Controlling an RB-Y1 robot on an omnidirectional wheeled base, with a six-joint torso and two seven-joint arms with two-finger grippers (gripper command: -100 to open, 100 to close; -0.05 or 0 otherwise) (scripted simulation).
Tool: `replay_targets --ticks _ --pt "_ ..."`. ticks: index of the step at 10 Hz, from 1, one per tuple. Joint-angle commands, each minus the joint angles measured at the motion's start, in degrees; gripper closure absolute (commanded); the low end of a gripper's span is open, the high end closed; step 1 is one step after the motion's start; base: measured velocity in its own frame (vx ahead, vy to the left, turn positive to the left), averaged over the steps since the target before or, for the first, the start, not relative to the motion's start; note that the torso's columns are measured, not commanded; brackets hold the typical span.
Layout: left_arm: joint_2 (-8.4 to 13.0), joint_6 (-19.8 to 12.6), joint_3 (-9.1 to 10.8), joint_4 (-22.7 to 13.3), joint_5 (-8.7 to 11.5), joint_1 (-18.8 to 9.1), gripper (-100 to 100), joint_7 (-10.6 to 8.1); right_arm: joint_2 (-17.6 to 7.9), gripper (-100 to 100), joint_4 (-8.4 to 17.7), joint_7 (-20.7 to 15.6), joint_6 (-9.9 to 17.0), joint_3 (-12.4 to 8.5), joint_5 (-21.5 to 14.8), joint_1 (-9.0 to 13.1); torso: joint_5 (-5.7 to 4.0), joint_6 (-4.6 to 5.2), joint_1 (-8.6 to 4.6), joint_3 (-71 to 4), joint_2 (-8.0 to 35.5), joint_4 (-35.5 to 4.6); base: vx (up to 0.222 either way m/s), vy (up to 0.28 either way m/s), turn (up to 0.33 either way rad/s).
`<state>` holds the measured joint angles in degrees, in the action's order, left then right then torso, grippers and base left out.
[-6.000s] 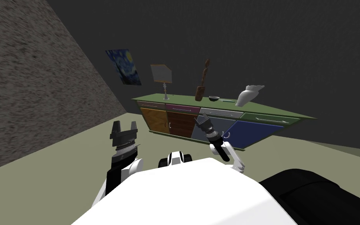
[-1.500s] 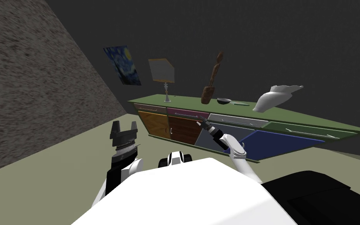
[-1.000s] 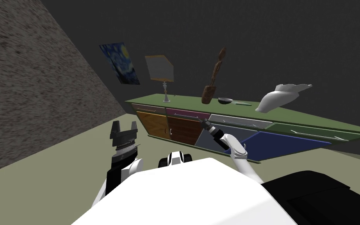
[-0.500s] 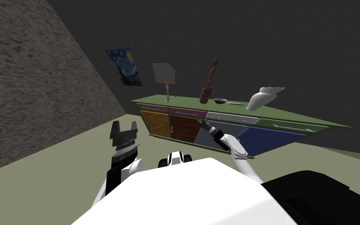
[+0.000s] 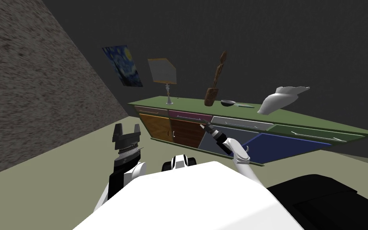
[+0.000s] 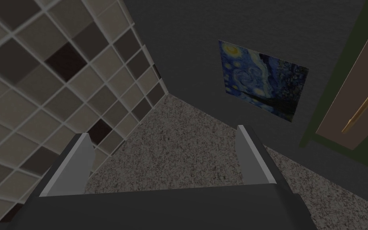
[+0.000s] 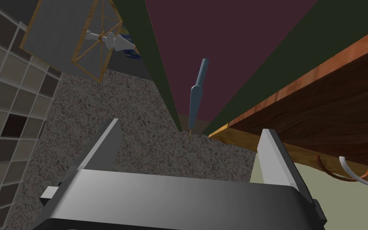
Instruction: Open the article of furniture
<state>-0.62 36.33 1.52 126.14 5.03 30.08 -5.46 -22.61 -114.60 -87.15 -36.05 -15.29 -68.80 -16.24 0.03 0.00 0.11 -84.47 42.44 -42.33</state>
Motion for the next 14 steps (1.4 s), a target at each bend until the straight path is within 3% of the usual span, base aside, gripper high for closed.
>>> replay_targets --ticks 1,2,4,5,6,11,12,14 --pt "0.0 0.0 0.00 0.0 0.0 0.0 0 0.00 1.9 -100 -0.1 -2.7 0.1 0.5 -0.5 0.1 0.01 0.00 0.02 0.0 0.0 0.0 0.051 -0.071 0.021" --pt "0.0 0.0 0.00 0.0 0.0 0.0 0 0.00 2.7 -100 -0.1 -3.7 0.1 0.6 -0.7 0.2 -0.02 0.00 -0.11 -0.1 -0.1 0.0 0.080 -0.071 0.024" --pt "0.0 0.0 0.00 0.0 0.0 0.0 0 0.00 1.0 -100 -0.3 -1.8 0.3 -0.2 -0.3 0.5 -0.01 0.00 -0.02 -0.1 -0.1 0.1 0.048 0.006 0.010" --pt "0.0 0.0 -0.01 0.0 0.0 0.0 0 0.00 1.8 -100 -0.1 -2.9 0.0 0.2 -0.4 0.2 0.05 -0.01 0.17 -0.1 -0.2 0.0 0.036 0.027 0.001" --pt "0.0 0.0 -0.01 0.0 0.0 0.0 0 0.00 1.8 100 -0.1 -2.7 0.1 0.2 -0.3 0.3 0.02 0.00 0.02 -0.1 -0.1 0.0 0.006 0.004 0.000" --pt "0.0 0.0 -0.02 0.0 0.0 0.0 0 0.00 1.5 100 -1.3 -2.1 -0.3 0.2 -0.2 -0.3 -0.03 0.00 -0.12 0.0 0.0 0.0 -0.152 0.061 -0.037" --pt "0.0 0.0 -0.01 0.0 0.0 0.0 0 0.00 2.0 -100 -0.9 -2.7 -0.2 0.3 -0.3 -0.2 -0.07 -0.01 -0.25 -0.2 -0.4 0.1 0.037 -0.046 0.043" --pt "0.0 0.0 0.01 0.0 0.0 0.0 0 0.00 2.3 -100 -0.6 -3.2 -0.2 0.4 -0.4 -0.1 -0.13 -0.01 -0.42 -0.5 -0.8 0.2 0.125 -0.083 0.022"
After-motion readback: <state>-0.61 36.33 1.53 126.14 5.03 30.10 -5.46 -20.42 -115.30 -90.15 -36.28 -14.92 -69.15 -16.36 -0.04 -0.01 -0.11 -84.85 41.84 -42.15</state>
